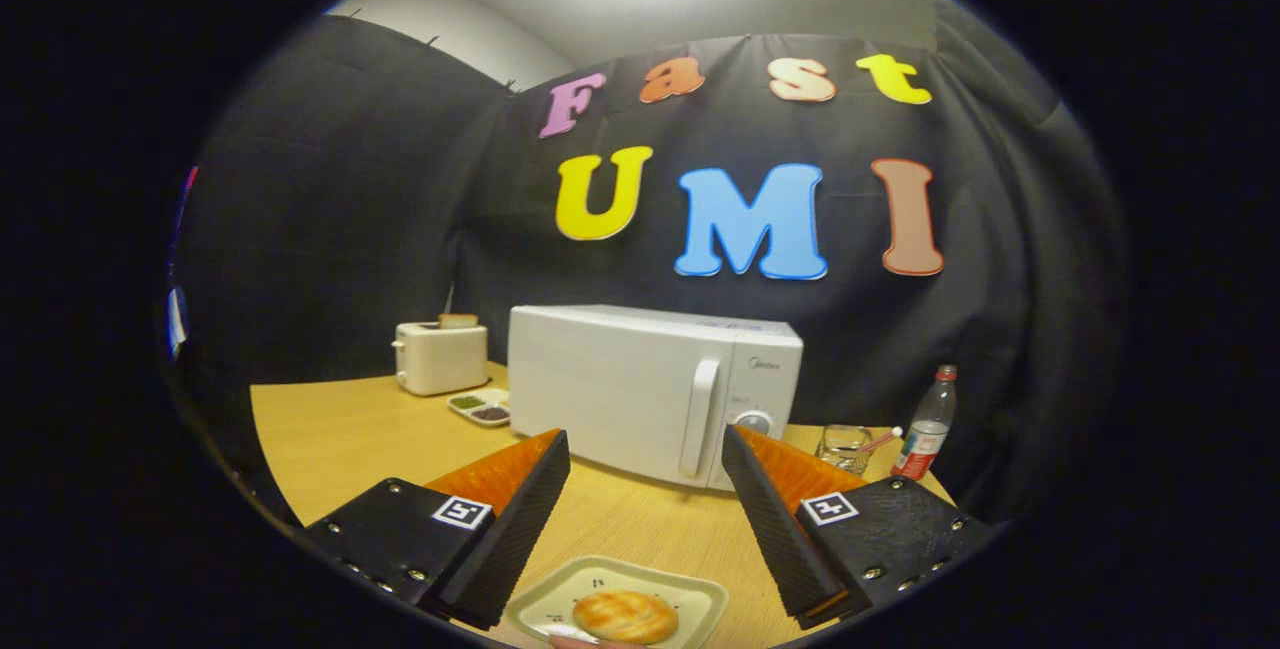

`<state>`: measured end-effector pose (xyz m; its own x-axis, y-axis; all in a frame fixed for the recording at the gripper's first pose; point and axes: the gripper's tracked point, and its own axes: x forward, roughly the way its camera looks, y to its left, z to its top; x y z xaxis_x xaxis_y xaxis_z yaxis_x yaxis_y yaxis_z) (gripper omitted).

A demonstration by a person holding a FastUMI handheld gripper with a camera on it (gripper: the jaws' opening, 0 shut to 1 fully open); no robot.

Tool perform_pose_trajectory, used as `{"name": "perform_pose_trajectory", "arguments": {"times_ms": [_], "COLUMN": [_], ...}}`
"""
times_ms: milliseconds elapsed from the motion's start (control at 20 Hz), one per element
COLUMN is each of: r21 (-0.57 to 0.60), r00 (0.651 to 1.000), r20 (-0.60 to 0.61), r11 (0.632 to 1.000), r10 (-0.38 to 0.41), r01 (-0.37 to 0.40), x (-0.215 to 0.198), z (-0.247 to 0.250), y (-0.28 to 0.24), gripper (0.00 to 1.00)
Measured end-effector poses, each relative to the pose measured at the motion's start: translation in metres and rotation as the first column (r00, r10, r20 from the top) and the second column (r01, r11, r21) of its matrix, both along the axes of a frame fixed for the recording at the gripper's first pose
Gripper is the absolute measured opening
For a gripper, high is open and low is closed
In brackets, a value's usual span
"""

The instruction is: Open the microwave, put the food inside, and close the microwave door.

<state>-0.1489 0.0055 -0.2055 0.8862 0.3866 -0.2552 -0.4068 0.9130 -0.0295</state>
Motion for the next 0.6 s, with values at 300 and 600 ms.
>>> {"name": "perform_pose_trajectory", "arguments": {"times_ms": [300,600], "r21": [-0.017,0.038], "r00": [0.934,0.860], "r20": [-0.221,-0.393], "r11": [0.956,0.940], "r10": [0.281,0.326], "r01": [-0.292,-0.339], "x": [-0.048,-0.065], "z": [-0.071,-0.107], "y": [-0.003,-0.025], "gripper": [0.97,0.97]}}
